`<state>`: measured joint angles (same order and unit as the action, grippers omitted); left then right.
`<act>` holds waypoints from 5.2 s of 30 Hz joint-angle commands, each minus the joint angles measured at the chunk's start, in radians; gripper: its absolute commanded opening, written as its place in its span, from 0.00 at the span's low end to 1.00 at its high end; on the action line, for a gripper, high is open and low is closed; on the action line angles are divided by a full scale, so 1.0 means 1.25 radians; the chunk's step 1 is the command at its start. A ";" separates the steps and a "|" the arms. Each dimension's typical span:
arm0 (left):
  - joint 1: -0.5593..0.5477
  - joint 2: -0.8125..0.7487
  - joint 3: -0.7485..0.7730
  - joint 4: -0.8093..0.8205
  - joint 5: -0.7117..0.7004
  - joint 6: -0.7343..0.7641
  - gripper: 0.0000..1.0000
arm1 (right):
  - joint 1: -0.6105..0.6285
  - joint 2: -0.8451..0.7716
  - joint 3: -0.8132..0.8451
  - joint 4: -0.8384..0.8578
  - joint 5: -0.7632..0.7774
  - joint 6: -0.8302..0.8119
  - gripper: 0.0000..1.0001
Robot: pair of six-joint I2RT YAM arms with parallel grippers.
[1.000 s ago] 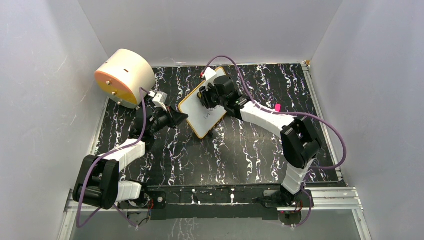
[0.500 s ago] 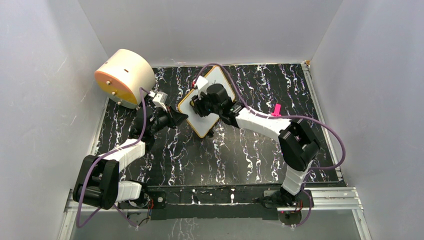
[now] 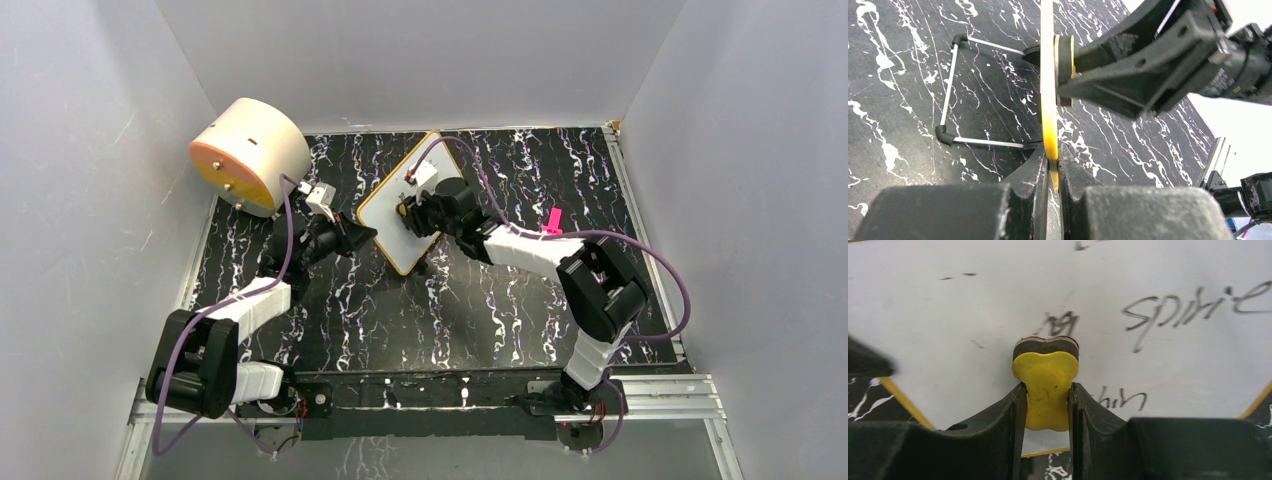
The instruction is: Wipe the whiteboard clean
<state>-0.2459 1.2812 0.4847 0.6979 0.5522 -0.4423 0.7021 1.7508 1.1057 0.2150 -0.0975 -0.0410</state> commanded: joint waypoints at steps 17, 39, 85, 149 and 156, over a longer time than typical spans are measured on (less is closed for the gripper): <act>-0.023 0.009 0.020 -0.024 0.084 0.042 0.00 | 0.035 0.008 0.064 0.045 -0.055 -0.007 0.21; -0.023 0.005 0.025 -0.034 0.078 0.043 0.00 | -0.021 0.038 0.170 -0.067 -0.024 -0.022 0.20; -0.024 -0.010 0.038 -0.076 0.044 0.042 0.04 | -0.017 -0.018 0.092 -0.087 0.021 -0.014 0.19; -0.022 0.127 0.134 -0.133 0.214 0.101 0.00 | -0.155 -0.002 0.038 0.063 -0.109 0.030 0.22; -0.027 0.148 0.113 -0.097 0.218 0.094 0.00 | -0.097 -0.066 -0.022 0.099 -0.118 0.026 0.22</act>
<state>-0.2600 1.4384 0.6395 0.5953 0.7425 -0.3702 0.5125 1.7271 1.1042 0.2535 -0.1707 -0.0044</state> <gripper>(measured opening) 0.047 0.299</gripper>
